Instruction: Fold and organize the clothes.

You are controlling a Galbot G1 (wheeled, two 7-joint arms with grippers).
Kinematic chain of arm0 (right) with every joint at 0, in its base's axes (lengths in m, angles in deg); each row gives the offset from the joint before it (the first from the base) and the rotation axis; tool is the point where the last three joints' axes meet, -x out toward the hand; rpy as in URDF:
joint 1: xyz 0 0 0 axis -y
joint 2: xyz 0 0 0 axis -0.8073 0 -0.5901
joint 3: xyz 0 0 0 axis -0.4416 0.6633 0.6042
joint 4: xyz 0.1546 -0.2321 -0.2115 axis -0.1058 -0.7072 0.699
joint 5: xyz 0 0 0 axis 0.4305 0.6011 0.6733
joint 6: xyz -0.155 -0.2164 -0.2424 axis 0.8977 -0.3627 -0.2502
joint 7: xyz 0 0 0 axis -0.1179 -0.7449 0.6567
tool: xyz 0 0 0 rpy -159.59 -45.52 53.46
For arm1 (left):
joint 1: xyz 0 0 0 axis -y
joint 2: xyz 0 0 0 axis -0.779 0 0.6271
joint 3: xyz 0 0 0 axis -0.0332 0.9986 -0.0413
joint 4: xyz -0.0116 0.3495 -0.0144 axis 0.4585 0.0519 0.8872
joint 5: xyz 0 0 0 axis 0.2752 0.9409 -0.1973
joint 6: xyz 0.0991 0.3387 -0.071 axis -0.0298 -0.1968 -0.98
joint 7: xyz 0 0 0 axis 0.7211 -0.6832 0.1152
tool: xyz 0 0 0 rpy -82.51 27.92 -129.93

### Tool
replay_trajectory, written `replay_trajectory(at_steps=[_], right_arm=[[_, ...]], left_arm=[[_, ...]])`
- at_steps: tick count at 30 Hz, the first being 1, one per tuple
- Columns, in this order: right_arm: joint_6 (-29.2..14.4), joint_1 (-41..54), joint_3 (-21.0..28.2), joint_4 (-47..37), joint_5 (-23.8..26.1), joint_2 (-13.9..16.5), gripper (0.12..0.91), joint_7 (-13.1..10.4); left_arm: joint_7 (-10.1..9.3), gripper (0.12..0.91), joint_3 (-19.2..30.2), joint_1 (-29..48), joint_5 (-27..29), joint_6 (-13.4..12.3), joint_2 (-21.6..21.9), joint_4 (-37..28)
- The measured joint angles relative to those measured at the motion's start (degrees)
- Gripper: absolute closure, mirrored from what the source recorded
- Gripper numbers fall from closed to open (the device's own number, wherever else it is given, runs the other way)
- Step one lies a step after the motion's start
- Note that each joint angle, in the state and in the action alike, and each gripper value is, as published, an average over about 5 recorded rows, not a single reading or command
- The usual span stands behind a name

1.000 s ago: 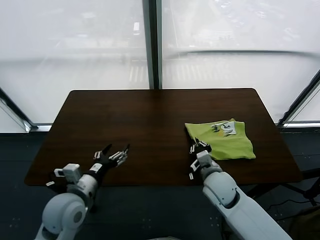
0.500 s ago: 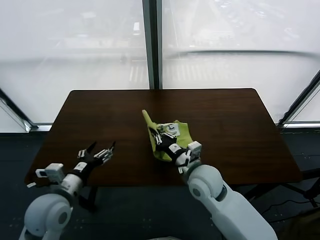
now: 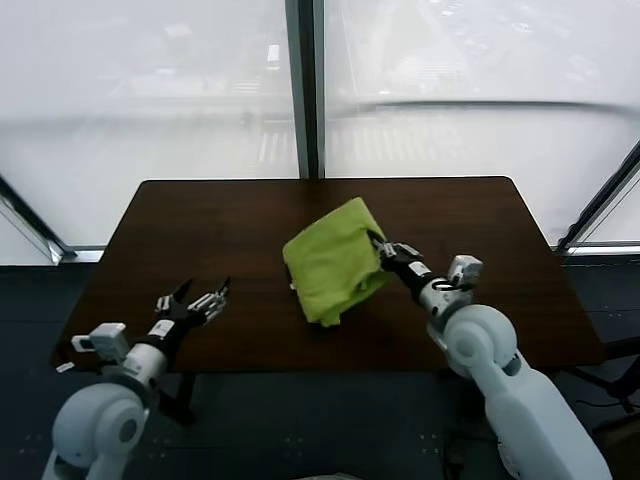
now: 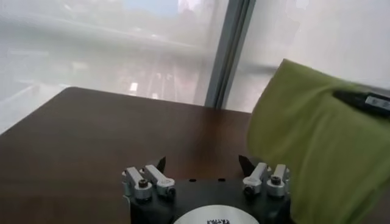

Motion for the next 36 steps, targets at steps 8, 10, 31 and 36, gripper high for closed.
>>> replay_trajectory(at_steps=[8,10,31,36], right_arm=[[3.5,-4.6,-11.6,-9.1,14.1,6.3,0.845,-2.2],[3.7,-5.7,-13.3,-10.2,18.3,6.7,0.800,-1.3],[-25.1,-16.7,-19.8,-6.3,29.0,7.3,0.119,6.2],[-33.1,-24.4,-21.0,-2.8,29.3,5.1,0.118,3.7]], left_arm=[[0.33,0.123,1.4,2.2,-1.5,-0.3,-0.6,-1.7],[0.61,0.123,1.5,2.5,-1.8,-0.5,-0.7,-1.9],[4.89,0.123,3.3,1.6,10.0,-13.3,0.8,-6.2],[4.54,0.123,2.2,-2.2,14.7,-22.5,3.7,-7.1]])
